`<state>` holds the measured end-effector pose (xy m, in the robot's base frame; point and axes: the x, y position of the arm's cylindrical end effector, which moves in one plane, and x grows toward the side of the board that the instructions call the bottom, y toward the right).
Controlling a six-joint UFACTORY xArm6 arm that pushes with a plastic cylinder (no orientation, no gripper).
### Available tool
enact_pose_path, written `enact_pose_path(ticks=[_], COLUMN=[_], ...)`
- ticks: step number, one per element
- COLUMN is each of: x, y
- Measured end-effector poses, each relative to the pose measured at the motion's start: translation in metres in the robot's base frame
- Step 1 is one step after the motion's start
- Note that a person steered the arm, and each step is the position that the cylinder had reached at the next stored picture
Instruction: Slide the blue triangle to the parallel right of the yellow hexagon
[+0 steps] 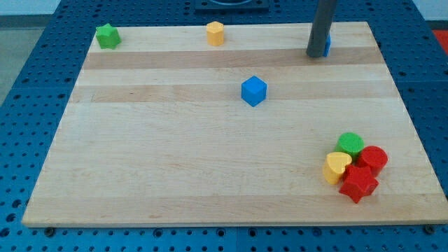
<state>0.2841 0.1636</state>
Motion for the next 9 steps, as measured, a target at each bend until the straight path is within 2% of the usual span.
enact_pose_path(ticks=[5,8,9], x=[0.013,-0.011,-0.037], y=[0.005,0.013,0.013])
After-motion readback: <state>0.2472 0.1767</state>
